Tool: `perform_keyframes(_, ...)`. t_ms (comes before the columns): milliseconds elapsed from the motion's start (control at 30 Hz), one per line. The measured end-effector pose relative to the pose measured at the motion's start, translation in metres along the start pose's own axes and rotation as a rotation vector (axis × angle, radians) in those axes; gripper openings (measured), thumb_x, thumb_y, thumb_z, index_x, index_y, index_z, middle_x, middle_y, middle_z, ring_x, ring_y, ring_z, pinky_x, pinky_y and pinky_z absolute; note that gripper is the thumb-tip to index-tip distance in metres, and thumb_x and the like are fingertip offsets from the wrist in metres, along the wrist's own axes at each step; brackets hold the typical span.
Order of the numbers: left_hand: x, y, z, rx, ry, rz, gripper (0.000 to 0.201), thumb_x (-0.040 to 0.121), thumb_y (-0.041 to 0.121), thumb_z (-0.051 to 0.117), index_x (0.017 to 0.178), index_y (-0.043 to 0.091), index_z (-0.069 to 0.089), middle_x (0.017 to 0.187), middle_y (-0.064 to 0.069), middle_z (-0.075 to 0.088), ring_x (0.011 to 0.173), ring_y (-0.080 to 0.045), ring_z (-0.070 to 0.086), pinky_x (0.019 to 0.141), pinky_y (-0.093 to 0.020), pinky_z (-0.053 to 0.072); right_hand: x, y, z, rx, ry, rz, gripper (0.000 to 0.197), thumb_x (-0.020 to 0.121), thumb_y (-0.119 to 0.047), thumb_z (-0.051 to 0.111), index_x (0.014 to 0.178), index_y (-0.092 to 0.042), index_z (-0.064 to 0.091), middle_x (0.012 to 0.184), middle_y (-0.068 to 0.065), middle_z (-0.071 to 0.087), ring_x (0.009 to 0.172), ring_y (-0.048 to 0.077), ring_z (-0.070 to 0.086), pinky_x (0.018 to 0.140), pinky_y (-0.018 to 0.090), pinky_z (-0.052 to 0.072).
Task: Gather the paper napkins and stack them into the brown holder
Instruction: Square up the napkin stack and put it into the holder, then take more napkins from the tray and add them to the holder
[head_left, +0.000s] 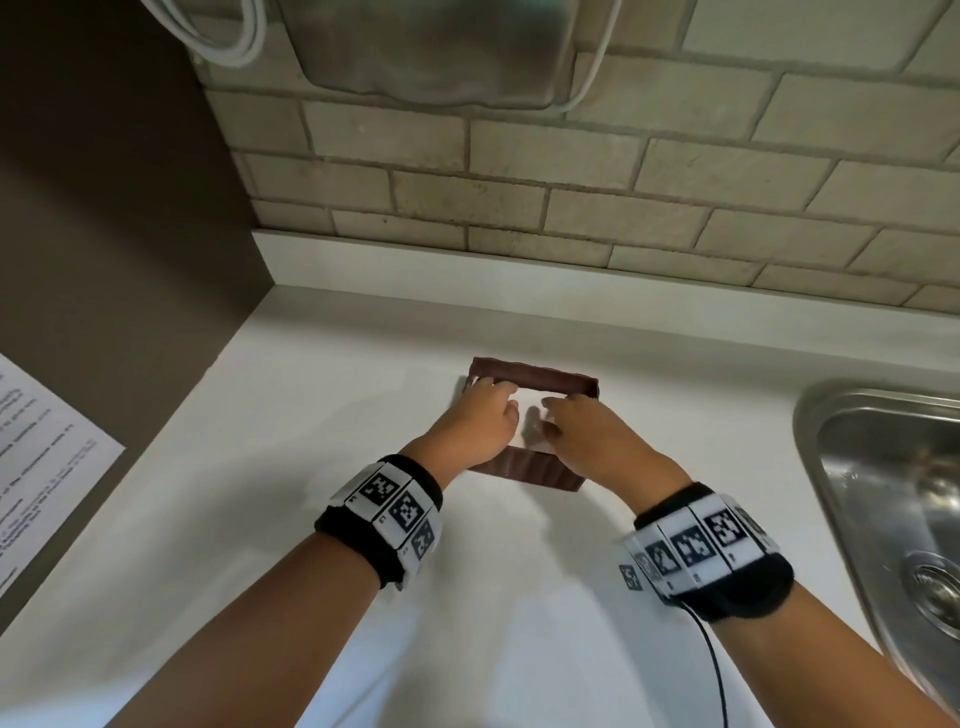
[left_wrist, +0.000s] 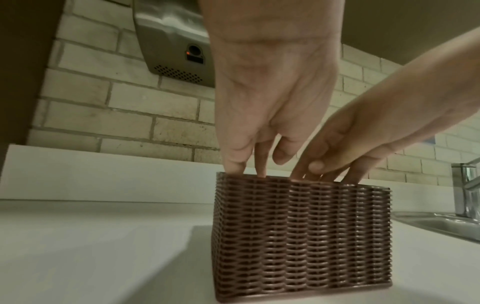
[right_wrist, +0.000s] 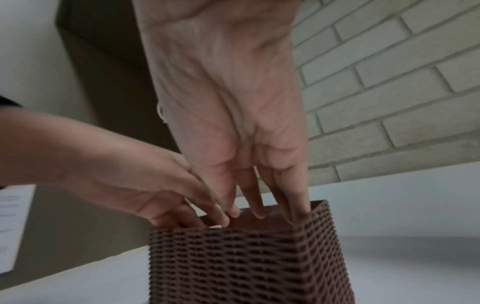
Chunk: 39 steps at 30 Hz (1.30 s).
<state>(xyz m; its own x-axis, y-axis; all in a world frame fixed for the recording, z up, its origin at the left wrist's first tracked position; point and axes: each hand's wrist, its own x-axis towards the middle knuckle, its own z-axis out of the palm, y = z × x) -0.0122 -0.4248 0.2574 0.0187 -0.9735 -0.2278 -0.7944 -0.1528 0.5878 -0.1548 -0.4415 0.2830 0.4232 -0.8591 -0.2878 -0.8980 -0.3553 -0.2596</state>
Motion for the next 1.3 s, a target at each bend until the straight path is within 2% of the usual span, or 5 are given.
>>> perform_keyframes(233,0.002,0.009,-0.001,-0.015,-0.164,-0.099,0.045,0.105,0.026,0.027,0.141,0.006,0.044,0.130,-0.021,0.060,0.134,-0.030,0.043,0.111,-0.035,0.028,-0.030,0.001,0.028,-0.389,-0.085,0.071,0.048,0.100,-0.048,0.031,0.130,-0.020,0.055,0.146,0.021,0.041,0.150,0.031,0.003,0.117,0.058,0.007)
perform_keyframes(600,-0.026,0.006,-0.020,-0.331,0.131,-0.054,0.041,0.104,0.017,0.035,0.143,0.015,0.048,0.142,-0.009,0.054,0.114,-0.019,0.056,0.089,-0.021,0.038,-0.040,0.007,0.024,-0.352,0.006,0.030,0.040,0.100,-0.040,0.036,0.130,-0.017,0.051,0.143,0.022,0.046,0.148,0.034,0.015,0.116,0.058,0.008)
perform_keyframes(833,-0.104,-0.022,-0.030,-0.579,0.378,-0.114,0.037,0.102,0.008,0.040,0.135,0.014,0.056,0.133,-0.005,0.060,0.126,-0.017,0.054,0.102,-0.022,0.039,-0.053,0.010,0.023,-0.304,0.101,-0.010,0.044,0.098,-0.039,0.040,0.136,-0.017,0.044,0.136,0.016,0.054,0.145,0.036,0.021,0.114,0.057,0.015)
perform_keyframes(967,-0.169,-0.041,-0.014,-0.589,0.437,-0.149,0.033,0.103,0.011,0.042,0.131,0.015,0.058,0.121,0.002,0.062,0.108,-0.008,0.055,0.079,0.002,0.037,-0.074,0.005,0.017,-0.224,0.195,-0.057,0.051,0.098,-0.039,0.042,0.144,-0.017,0.036,0.140,0.015,0.051,0.146,0.038,0.019,0.114,0.057,0.017)
perform_keyframes(1300,-0.393,-0.122,0.061,-0.510,0.551,-0.548,0.032,0.103,0.021,0.045,0.131,0.017,0.060,0.121,0.005,0.065,0.115,-0.010,0.059,0.101,-0.031,0.047,-0.171,-0.110,0.075,-0.054,-0.021,-0.671,0.051,0.096,-0.031,0.052,0.145,-0.020,0.041,0.140,0.005,0.050,0.129,0.024,0.047,0.102,0.043,0.037)
